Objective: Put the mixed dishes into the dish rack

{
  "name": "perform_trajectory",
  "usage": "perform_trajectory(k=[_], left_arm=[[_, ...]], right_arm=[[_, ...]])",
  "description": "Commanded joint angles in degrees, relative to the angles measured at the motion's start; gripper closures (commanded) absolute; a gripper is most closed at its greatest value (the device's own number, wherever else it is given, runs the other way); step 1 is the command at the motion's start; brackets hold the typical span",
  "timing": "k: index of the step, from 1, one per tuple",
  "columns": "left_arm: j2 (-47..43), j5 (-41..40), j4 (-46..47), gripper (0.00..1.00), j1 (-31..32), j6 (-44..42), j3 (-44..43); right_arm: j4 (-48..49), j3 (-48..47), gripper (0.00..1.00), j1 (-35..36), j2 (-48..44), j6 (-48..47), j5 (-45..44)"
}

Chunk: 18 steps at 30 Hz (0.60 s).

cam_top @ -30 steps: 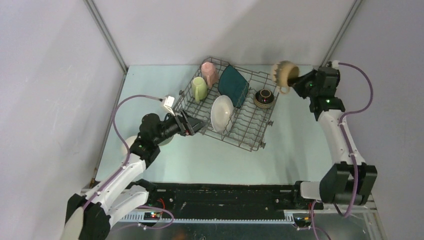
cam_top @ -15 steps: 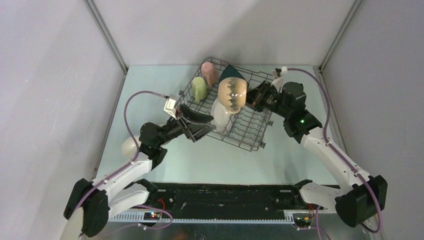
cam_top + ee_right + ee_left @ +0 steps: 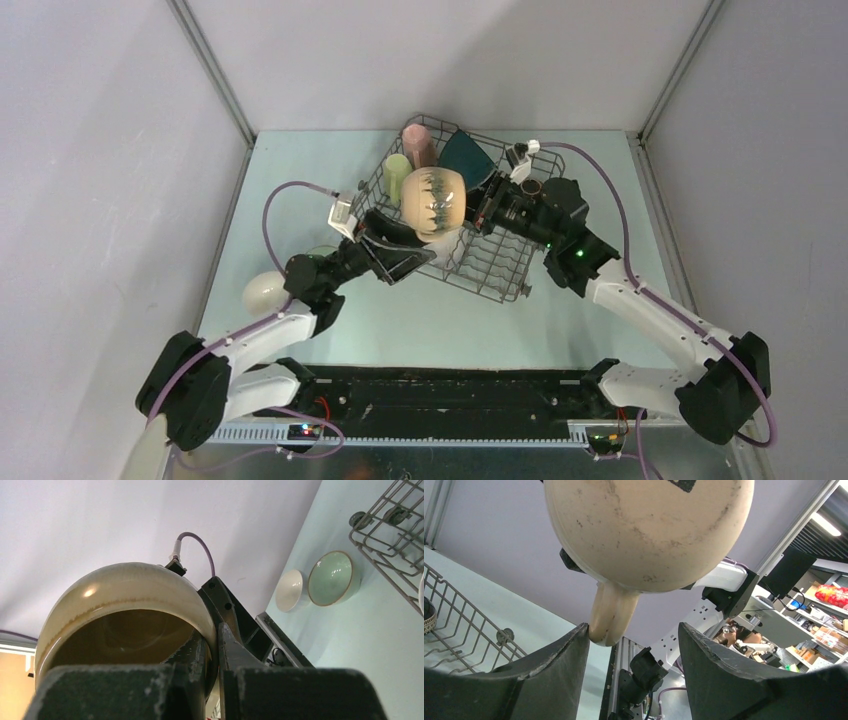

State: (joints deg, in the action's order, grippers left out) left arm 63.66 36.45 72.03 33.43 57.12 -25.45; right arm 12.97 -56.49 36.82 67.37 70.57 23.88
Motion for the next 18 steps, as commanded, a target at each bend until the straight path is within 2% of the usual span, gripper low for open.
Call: perform_trajectory(k=[1, 5, 13, 16, 17, 18], left_arm=[[0.5, -0.9, 3.4, 0.33, 1.3, -0.2, -1.9], [0.6, -1.4, 2.3, 0.36, 1.8, -1.5, -3.0], [-1.6, -3.0, -2.6, 0.61, 2.5, -5.8, -4.0], [-3.9, -4.0, -5.7, 0.82, 2.6, -8.3, -4.3], [-4.3, -4.1, -7.1, 0.94, 2.5, -9.3, -4.6], [-5.3, -4.3, -7.9, 0.97, 2.5, -9.9, -4.9]], right_arm=[[6.2, -1.1, 1.0, 1.7, -0.2, 2.6, -3.6], [4.0, -1.1, 1.0, 3.3, 0.8, 3.1, -6.0], [4.1, -1.1, 1.0, 5.4, 2.4, 2.7, -8.5], [2.8, -1.1, 1.0, 5.8, 2.5, 2.1, -9.6], [2.6, -1.1, 1.0, 5.9, 2.5, 2.2, -9.6], [2.2, -1.1, 0.96, 5.9, 2.8, 2.4, -9.5]])
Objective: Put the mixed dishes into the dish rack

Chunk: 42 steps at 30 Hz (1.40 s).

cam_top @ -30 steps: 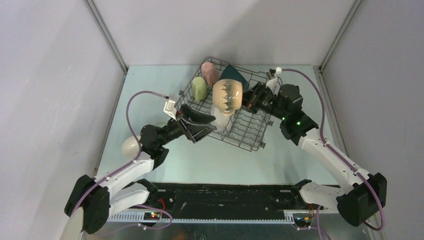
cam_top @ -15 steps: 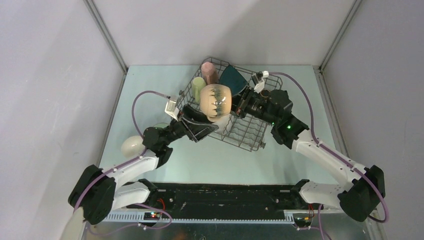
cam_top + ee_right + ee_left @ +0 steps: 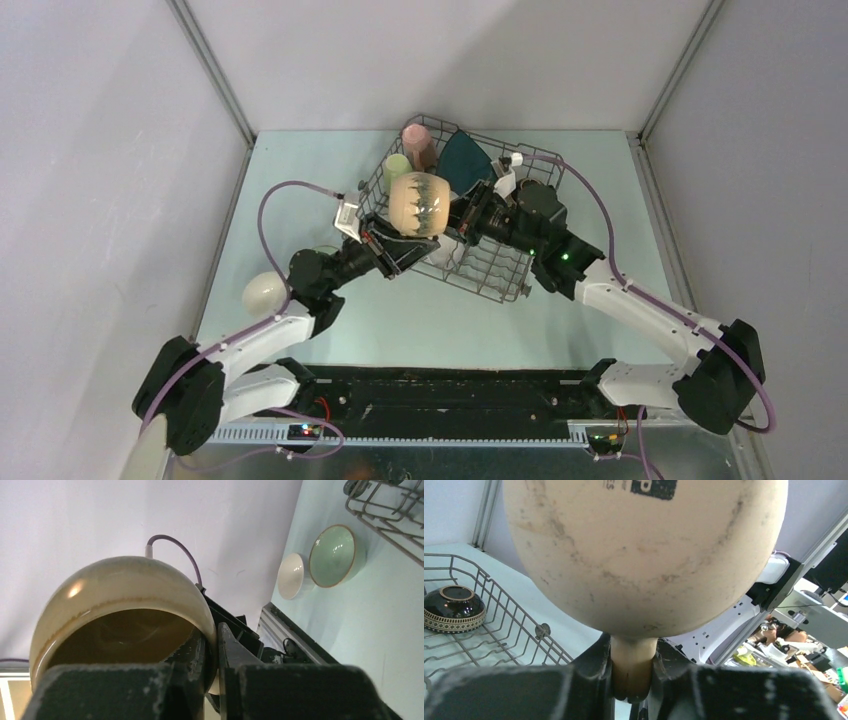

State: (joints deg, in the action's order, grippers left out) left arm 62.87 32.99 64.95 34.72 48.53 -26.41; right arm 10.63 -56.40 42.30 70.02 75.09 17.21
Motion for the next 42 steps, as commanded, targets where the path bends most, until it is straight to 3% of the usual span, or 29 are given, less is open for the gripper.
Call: perform_trajectory(k=[1, 3, 6, 8, 11, 17, 21, 24, 32, 42], left_arm=[[-4.9, -0.9, -2.3, 0.99, 1.3, -2.2, -4.0], [-6.5, -1.4, -4.7, 1.0, 1.2, -3.8, -4.0], [-10.4, -2.7, -11.2, 1.0, 1.2, -7.3, -4.3], [-13.5, -5.3, -25.2, 1.0, 1.0, -12.6, -5.5], [-17.5, -11.0, -39.5, 1.0, 0.6, -18.3, -7.7], [-22.6, -25.9, -64.2, 1.0, -0.5, -27.6, -13.2], [-17.5, -40.3, -79.1, 1.0, -0.5, -32.7, -18.5], [-12.9, -47.4, -82.4, 1.0, -1.0, -32.6, -21.2], [-1.2, -45.1, -82.0, 1.0, -7.5, -32.3, -27.5], [13.5, -41.0, -80.7, 1.0, -8.4, -47.6, -36.6]], right_arm=[[4.4, -1.1, 0.91, 0.4, 0.3, -2.1, -2.8], [3.6, -1.2, 0.79, 0.5, 0.1, -3.0, -3.5], [0.0, -1.2, 0.5, 0.0, -1.2, -6.6, -7.7], [-3.4, -1.2, 0.37, -0.9, -2.8, -9.6, -11.2], [-9.1, -1.1, 0.25, -2.2, -5.9, -12.9, -18.0], [-21.9, -1.2, 0.24, -5.2, -9.1, -19.1, -28.8], [-25.2, -1.2, 0.24, -5.7, -10.9, -21.5, -31.8], [-25.8, -1.2, 0.25, -5.7, -12.6, -23.2, -32.3], [-29.7, 0.3, 0.26, -5.8, -17.2, -26.4, -35.9], [-29.2, 3.8, 0.28, -6.7, -21.4, -26.6, -35.1]])
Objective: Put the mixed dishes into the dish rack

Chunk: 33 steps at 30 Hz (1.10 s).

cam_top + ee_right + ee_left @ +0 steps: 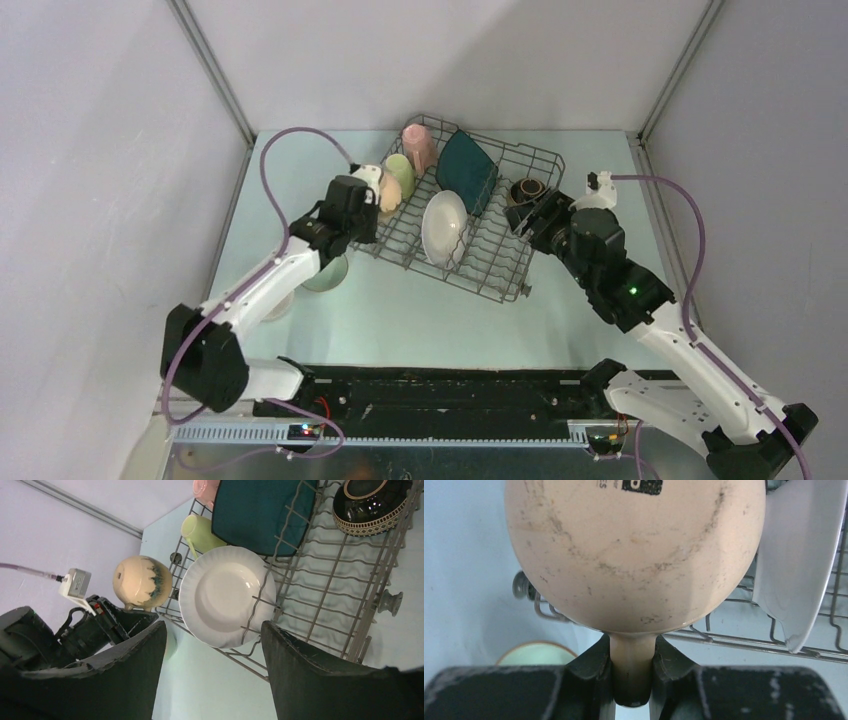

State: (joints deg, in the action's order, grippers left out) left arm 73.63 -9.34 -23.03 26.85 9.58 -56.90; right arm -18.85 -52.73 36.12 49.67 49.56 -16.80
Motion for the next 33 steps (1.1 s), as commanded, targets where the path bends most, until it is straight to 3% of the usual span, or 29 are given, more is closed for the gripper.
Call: perform_trajectory(k=[1, 7, 17, 28, 33], left_arm=[[3.6, 2.6, 7.0, 1.0, -0.7, -9.9, -6.6], [12.0, 7.4, 3.1, 1.0, -2.7, -14.8, -12.9], [22.8, 5.9, -0.5, 1.0, -3.0, -23.7, -20.7], [30.9, 14.0, -4.8, 1.0, -4.2, -31.5, -22.7], [32.9, 11.1, -4.9, 0.99, -4.7, -31.4, -22.8]], right_arm=[[0.2, 0.2, 0.28, -0.6, -1.3, -1.0, -1.1], [-0.6, 0.6, 0.29, -1.0, -2.2, -1.2, -0.5], [0.3, 2.1, 0.32, -1.4, -3.0, -0.2, 1.0], [0.7, 2.1, 0.33, -1.4, -2.2, 0.2, 2.0], [0.4, 2.1, 0.33, -1.3, -1.9, 0.5, 1.8]])
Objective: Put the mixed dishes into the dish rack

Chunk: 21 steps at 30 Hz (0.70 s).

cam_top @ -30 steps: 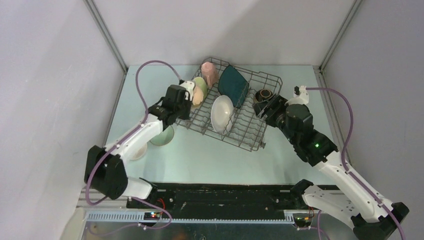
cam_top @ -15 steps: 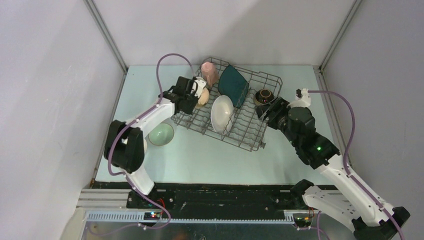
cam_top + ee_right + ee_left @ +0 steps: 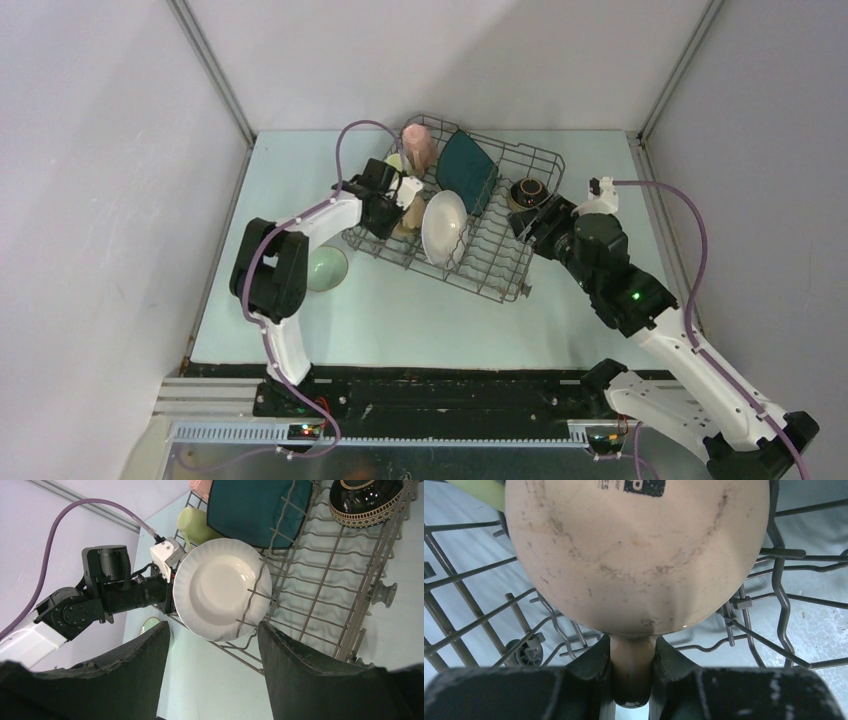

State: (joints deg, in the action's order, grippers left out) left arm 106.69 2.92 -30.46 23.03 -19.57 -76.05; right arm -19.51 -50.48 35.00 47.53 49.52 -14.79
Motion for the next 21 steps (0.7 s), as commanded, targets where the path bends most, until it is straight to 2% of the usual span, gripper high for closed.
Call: perform_trajectory(k=[1, 2, 4, 8, 10, 11, 15, 19, 21], left_arm=[[0.4, -1.8, 2.2, 0.97, -0.9, -1.5, -3.8], [0.6, -4.2, 2.0, 0.86, -1.0, -0.9, -3.9], [0.6, -6.5, 1.5, 0.72, -1.0, 0.7, -3.8], [-2.0, -7.2, 2.8, 0.55, -1.1, 2.3, -1.4], [-3.6, -7.9, 3.5, 0.43, -1.1, 3.3, -0.3], [-4.0, -8.7, 3.5, 0.33, -1.1, 3.9, 0.2], [-6.7, -9.9, 3.0, 0.25, -1.1, 4.9, 1.2], [-10.7, -10.0, 2.5, 0.23, -1.1, 6.8, 2.3], [-14.3, -10.2, 4.3, 0.23, -1.0, 10.5, 4.8]], right_arm=[[1.0, -0.1, 0.33, -0.2, 0.3, 0.6, -0.2], [0.9, -0.1, 0.33, -0.2, 0.3, 0.6, -0.3], [0.8, -0.1, 0.33, -0.2, 0.4, 0.6, -0.4], [1.6, 0.3, 0.32, -0.2, 0.4, 0.5, -0.2], [1.6, 0.4, 0.32, -0.2, 0.4, 0.5, -0.2], [1.6, 0.4, 0.32, -0.3, 0.4, 0.5, -0.2], [1.3, 0.4, 0.32, -0.3, 0.3, 0.6, -0.1], [1.0, 0.4, 0.32, -0.5, 0.0, 0.1, 0.0], [0.9, 0.4, 0.31, -0.5, 0.0, -1.0, 0.1]])
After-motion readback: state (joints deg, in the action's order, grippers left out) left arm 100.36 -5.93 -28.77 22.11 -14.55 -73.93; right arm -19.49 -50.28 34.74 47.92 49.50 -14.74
